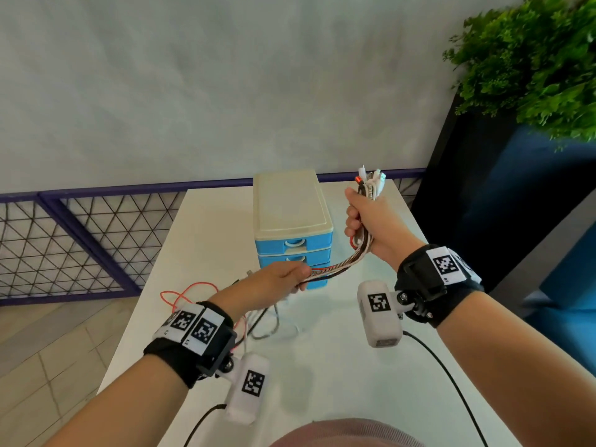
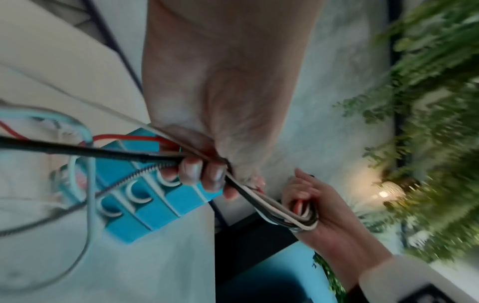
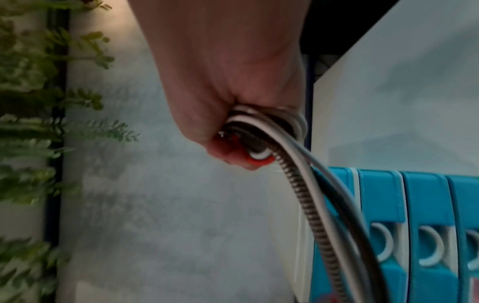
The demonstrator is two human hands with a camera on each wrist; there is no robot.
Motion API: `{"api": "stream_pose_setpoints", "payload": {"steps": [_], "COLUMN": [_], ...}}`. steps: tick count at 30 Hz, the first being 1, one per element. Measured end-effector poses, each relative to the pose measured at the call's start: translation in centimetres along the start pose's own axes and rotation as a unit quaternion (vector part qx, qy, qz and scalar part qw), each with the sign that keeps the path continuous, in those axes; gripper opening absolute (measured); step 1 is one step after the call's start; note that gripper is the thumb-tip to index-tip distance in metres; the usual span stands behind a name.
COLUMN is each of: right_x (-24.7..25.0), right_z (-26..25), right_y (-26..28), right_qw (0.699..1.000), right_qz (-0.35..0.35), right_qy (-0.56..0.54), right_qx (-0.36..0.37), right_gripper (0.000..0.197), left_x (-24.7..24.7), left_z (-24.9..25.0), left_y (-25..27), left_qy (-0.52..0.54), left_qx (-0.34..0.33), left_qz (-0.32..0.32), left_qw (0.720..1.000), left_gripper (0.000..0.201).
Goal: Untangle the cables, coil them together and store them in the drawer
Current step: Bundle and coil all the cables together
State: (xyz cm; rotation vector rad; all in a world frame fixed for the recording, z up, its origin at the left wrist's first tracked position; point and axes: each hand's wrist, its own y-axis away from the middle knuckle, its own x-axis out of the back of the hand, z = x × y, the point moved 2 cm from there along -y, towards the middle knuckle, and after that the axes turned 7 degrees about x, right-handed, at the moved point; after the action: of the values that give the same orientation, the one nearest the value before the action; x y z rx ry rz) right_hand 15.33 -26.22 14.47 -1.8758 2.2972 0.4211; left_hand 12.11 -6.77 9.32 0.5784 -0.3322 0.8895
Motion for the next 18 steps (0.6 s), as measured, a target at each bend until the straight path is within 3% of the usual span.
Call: {"api": "stream_pose_setpoints", "payload": {"steps": [2,6,12,18], "right_x": [0.1,-0.1,-1.1,-1.5], "right_z": [0.1,0.8,1.4,2.0], "right_y": [0.0,0.4,2.0,3.5], "right_qw": [0.995,0.972,0.963,0.915], "right_qz": [-0.009,-0.069,-0.188,-0.339], "right_qy": [0.097,0.223,0.173,0.096], "right_qx": [0.009,0.001,-0.082,-0.199], "right_gripper": [0.023,0.021,0.023,0.048], "left_x": [0.9,2.2,2.9,2.6], "left_z": [0.5,2.0,3.4,3.9], "left_y": [-0.3,-0.4,-0.2,0.5], "left_qy": [-0.125,-0.238,-0.292,-0.236], "left_qx": [-0.024,-0.093,-0.185,-0.225], "left_qz": [0.064,0.157,0.205,0.209], "left_qw": [0.990,0.954,0.916,0.922], "left_gripper": [0.033,0.027,0.029,0.034]}}
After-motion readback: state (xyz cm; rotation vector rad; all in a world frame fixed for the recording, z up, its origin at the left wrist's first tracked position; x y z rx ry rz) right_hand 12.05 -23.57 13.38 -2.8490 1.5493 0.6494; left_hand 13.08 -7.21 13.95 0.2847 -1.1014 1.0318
